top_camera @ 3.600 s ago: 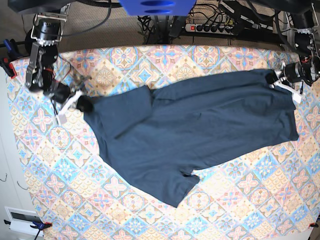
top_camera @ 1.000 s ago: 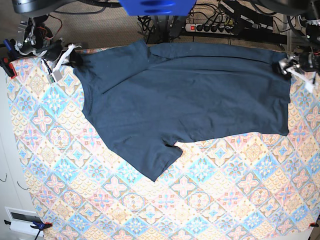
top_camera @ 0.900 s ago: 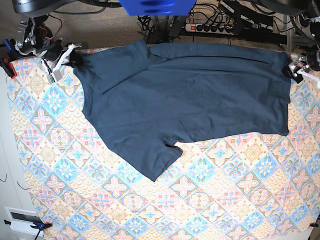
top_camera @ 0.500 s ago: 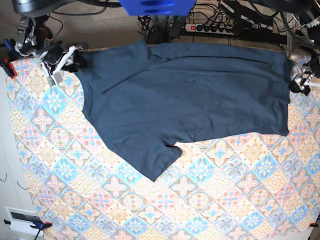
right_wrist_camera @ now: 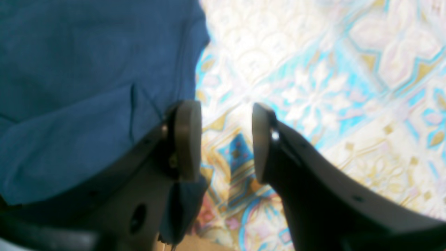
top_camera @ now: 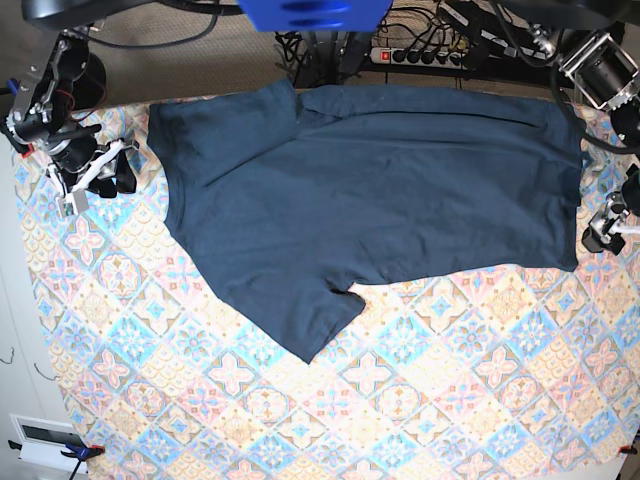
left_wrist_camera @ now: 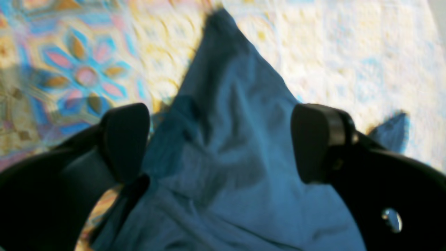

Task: Layout the t-shirt on the table in an organized manner, then fold the t-shirt properly
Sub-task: 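Move both grippers to the hem edge and grasp it, then lift the hem with both grippers and carry it toward the collar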

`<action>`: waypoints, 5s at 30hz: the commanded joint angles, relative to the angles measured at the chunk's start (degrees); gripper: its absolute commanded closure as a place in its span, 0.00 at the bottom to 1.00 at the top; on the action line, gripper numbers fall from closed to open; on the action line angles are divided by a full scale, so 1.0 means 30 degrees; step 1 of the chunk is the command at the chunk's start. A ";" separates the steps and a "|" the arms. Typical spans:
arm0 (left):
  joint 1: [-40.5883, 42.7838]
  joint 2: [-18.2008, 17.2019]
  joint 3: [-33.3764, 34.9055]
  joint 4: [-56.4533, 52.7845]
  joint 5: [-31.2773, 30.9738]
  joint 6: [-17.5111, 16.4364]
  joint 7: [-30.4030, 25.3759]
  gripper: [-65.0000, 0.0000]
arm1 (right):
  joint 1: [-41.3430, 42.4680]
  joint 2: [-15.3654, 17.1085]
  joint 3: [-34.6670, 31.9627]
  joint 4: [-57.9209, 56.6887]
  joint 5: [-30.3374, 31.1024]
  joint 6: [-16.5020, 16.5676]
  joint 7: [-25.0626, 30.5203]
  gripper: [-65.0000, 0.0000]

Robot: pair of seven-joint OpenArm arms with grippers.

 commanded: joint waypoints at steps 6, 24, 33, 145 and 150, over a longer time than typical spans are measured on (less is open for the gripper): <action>-0.1908 0.0939 0.0600 0.0161 0.3431 -0.0083 -0.2451 0.01 | 0.1961 0.0351 -0.0886 0.0233 0.0352 0.0010 0.0458 0.65; -0.5014 0.1408 0.4351 -0.8396 0.9643 -0.0112 -1.0012 0.23 | 0.3661 0.0351 -0.2790 0.0203 0.0352 0.0010 0.0487 0.66; -0.5600 0.1877 0.4410 -0.9949 0.9585 -0.0581 -1.0129 0.42 | 0.3661 0.0321 -0.2790 0.0203 0.0352 0.0010 0.0429 0.66; -0.3930 0.2434 0.4410 -0.4967 0.9526 -0.3512 -0.9484 1.00 | 1.5793 -0.1261 -1.4893 -1.7994 -0.7707 0.1578 1.0011 0.56; -0.3930 0.2434 0.4410 -0.4967 0.9526 -0.3512 -0.9425 1.00 | 1.5822 -0.1261 -1.4922 -1.7408 -0.7707 0.1578 0.9982 0.56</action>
